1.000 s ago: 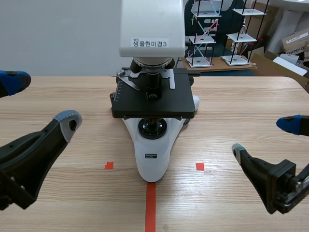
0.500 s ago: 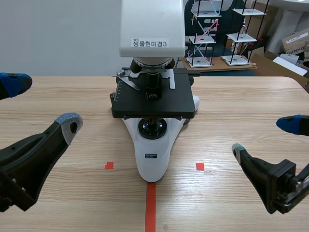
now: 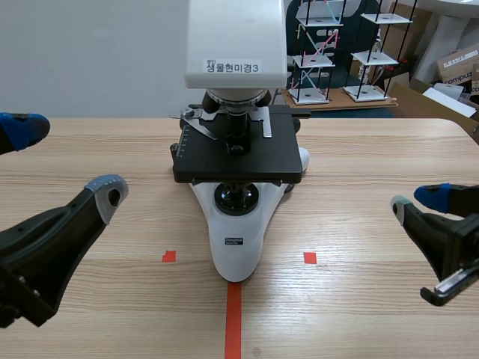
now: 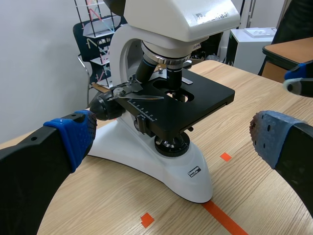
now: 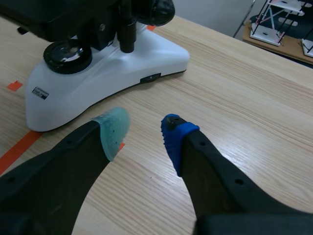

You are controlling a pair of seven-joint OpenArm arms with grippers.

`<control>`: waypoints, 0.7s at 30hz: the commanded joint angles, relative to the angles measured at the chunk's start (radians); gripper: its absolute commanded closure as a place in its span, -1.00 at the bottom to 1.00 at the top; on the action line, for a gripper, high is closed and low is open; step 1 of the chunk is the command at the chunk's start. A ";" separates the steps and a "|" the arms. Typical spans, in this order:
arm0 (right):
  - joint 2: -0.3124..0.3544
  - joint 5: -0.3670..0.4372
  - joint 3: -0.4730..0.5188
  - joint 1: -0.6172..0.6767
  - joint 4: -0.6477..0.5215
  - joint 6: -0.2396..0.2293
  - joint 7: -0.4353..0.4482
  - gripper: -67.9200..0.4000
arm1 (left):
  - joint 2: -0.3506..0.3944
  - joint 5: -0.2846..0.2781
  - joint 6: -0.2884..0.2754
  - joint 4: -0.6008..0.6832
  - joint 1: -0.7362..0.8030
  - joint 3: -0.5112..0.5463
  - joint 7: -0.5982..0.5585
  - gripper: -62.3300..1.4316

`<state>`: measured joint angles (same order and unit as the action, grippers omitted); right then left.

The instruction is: Point at the stage knob

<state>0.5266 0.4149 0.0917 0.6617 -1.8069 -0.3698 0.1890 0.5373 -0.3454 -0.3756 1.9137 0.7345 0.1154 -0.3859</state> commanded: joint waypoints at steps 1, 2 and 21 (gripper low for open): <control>0.011 -0.001 -0.024 -0.050 0.031 0.002 0.033 0.54 | -0.005 -0.010 -0.002 0.012 0.010 0.003 -0.012 -1.00; 0.011 -0.011 -0.038 -0.073 0.055 0.003 0.051 0.64 | -0.005 -0.010 -0.002 0.012 0.010 0.003 -0.012 -1.00; -0.012 -0.072 -0.420 -0.580 0.559 -0.027 0.355 0.89 | -0.005 -0.009 -0.002 0.012 0.010 0.003 -0.008 -1.00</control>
<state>0.5194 0.3317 -0.3397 0.1017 -1.2381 -0.4000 0.5240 0.5373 -0.3450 -0.3756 1.9137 0.7372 0.1154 -0.3847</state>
